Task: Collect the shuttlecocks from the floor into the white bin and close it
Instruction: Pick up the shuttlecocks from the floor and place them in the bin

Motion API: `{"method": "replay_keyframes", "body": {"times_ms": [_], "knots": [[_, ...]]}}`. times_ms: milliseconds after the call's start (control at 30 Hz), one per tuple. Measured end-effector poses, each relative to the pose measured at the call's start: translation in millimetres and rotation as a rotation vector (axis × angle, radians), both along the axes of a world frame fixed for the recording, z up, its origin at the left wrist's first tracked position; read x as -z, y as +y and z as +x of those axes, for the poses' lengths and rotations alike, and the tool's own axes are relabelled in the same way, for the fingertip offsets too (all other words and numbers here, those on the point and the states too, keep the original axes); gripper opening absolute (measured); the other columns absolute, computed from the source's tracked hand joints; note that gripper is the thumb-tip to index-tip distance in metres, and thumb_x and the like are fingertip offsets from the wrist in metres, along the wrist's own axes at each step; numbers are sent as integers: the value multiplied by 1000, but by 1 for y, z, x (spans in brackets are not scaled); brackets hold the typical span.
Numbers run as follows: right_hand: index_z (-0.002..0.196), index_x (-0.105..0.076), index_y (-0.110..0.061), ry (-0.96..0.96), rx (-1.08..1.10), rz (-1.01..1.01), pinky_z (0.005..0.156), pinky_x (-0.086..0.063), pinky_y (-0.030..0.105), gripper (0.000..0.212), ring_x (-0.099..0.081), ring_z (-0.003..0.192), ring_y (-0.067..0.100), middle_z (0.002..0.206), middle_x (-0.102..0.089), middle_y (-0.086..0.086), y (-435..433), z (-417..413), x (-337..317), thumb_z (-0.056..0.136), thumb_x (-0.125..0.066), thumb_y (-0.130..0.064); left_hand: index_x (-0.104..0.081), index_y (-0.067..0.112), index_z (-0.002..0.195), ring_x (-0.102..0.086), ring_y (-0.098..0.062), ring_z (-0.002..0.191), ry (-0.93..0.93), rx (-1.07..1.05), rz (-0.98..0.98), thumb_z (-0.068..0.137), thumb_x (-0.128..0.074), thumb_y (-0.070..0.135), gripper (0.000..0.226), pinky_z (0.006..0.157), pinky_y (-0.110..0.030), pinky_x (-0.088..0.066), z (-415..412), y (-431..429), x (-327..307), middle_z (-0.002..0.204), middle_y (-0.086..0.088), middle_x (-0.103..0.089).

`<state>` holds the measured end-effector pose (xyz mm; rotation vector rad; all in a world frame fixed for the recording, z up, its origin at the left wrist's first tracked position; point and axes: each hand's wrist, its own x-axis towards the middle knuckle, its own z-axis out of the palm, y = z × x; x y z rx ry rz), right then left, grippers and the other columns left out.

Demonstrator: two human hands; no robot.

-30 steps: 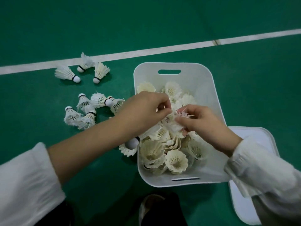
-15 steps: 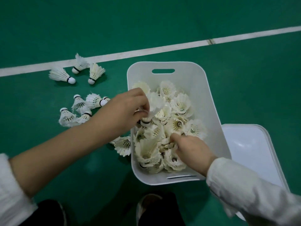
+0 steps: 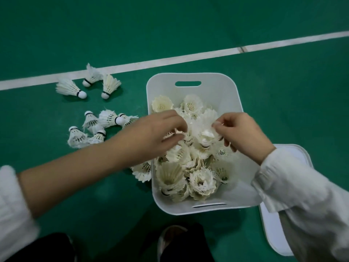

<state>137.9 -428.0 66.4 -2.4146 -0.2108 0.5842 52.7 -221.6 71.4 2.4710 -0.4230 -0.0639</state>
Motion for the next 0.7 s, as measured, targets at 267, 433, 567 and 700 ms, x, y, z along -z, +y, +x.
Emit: {"method": "replay_keyframes", "body": {"times_ms": [267,433,567,700], "knots": [[93,-62,-5,-213,-250,-355,75,-53,42,23,-62,75,29,83,-68,12,15,-9,57,95,-44,-18,-53,32,101,-55,-9,82,245,-14,380,91,-42,36,15,71,-31,-46,-5,47,-2,93,13,-61],[106,-63,-10,-249,-329,-460,85,-49,38,26,-57,96,27,107,-59,9,24,0,35,92,-46,-23,-47,35,109,-55,-9,84,244,-7,420,92,-41,38,18,69,-30,-44,-11,63,-3,92,14,-60],[115,-59,-16,-380,-466,-378,91,-39,31,27,-49,110,22,114,-53,4,46,-6,-10,91,-50,-21,-54,33,94,-53,-8,78,309,-32,424,90,-44,39,13,72,-31,-47,-20,92,-5,86,15,-59],[111,-60,-16,-439,-710,-265,91,-37,28,24,-50,108,20,113,-54,2,90,-25,-40,90,-50,-16,-56,32,89,-55,-8,77,413,-120,483,89,-47,38,11,72,-29,-47,-43,138,4,86,16,-60]]}}
